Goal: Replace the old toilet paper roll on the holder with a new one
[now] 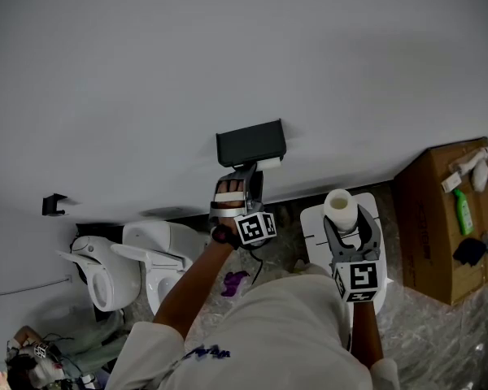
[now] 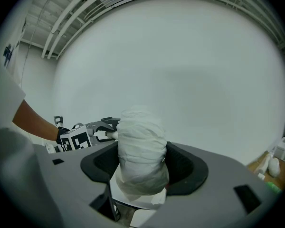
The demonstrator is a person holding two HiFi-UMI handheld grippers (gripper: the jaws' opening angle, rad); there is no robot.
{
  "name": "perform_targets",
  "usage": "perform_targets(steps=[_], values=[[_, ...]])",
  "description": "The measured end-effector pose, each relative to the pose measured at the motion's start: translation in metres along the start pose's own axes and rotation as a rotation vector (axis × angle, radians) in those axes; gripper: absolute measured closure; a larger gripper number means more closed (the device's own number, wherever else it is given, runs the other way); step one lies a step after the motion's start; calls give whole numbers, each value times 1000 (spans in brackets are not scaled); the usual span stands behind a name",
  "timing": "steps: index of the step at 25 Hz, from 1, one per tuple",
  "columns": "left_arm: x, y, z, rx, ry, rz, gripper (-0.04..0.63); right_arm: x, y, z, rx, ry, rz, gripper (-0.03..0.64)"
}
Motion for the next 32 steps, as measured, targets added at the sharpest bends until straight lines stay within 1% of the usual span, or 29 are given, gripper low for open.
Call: perform_targets(steps=[18,32], values=[[-4,-10,-26,61,-15,12,446,7,-2,-3,-8,-5,30,319],[0,-13,-41,90,-17,23,446,11,-2,-3,-14,-3,41,321]])
Point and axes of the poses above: the fingertips, and each gripper's own axes: y backward along the fingers, x to its right, z out of its underside, the point moved 7 cm from there along y, backward along the fingers, and after that the axes turned 1 degree about -x, right-handed, at the moved point
